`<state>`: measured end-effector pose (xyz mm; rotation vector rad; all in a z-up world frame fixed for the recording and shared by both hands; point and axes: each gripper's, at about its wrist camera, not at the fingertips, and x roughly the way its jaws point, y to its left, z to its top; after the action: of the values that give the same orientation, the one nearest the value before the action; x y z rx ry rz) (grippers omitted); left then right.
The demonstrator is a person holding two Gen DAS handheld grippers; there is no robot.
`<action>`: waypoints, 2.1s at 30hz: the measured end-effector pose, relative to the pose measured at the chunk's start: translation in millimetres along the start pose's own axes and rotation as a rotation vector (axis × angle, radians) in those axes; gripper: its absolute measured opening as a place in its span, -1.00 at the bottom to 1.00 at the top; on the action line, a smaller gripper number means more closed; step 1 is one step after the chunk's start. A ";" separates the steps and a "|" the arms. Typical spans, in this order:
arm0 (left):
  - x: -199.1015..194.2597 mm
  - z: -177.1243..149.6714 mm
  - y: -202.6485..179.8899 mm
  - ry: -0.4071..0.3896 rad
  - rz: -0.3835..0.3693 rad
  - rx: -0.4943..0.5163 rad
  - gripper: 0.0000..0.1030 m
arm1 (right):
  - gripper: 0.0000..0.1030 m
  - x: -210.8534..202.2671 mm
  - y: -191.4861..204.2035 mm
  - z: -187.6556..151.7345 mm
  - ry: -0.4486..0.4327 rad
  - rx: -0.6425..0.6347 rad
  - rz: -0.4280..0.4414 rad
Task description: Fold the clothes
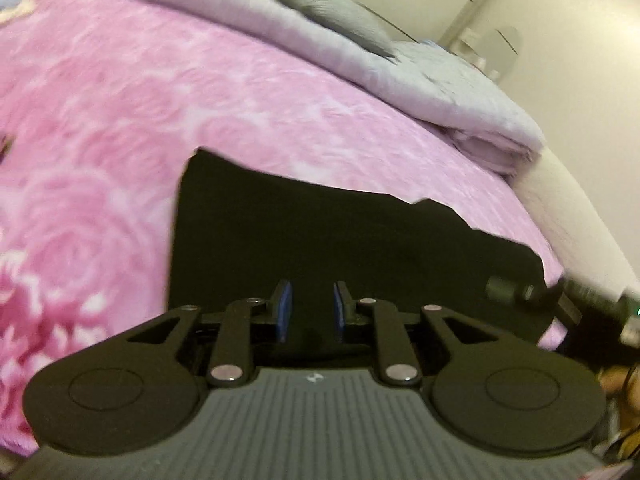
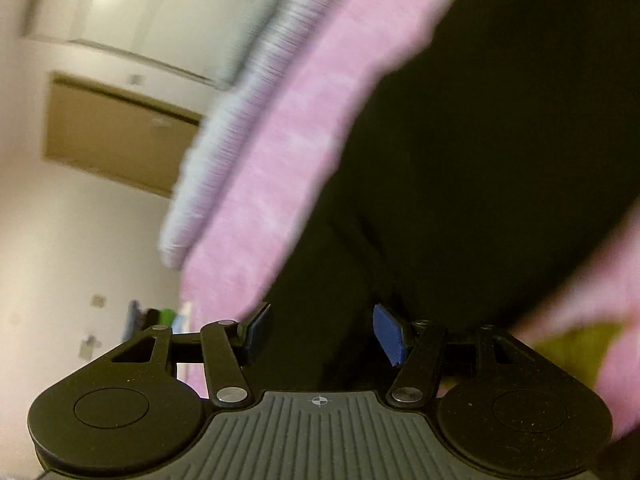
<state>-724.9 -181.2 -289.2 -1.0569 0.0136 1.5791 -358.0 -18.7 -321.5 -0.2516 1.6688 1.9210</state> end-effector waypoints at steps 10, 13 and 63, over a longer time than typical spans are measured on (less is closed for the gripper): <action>7.2 -0.6 15.7 0.011 0.003 -0.011 -0.68 | -0.77 46.9 1.7 -6.6 -0.005 -0.085 -0.073; 11.0 11.3 13.5 0.018 0.002 0.031 -0.68 | -0.85 47.8 4.6 -11.2 -0.017 -0.201 -0.104; 123.6 -5.2 -104.7 0.267 -0.141 0.241 -0.64 | -0.17 -162.7 -86.5 129.7 -0.735 -0.462 -0.737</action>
<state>-628.3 -53.6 -314.4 -1.0467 0.2978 1.2657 -150.0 61.3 -287.8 -0.2462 0.5276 1.5089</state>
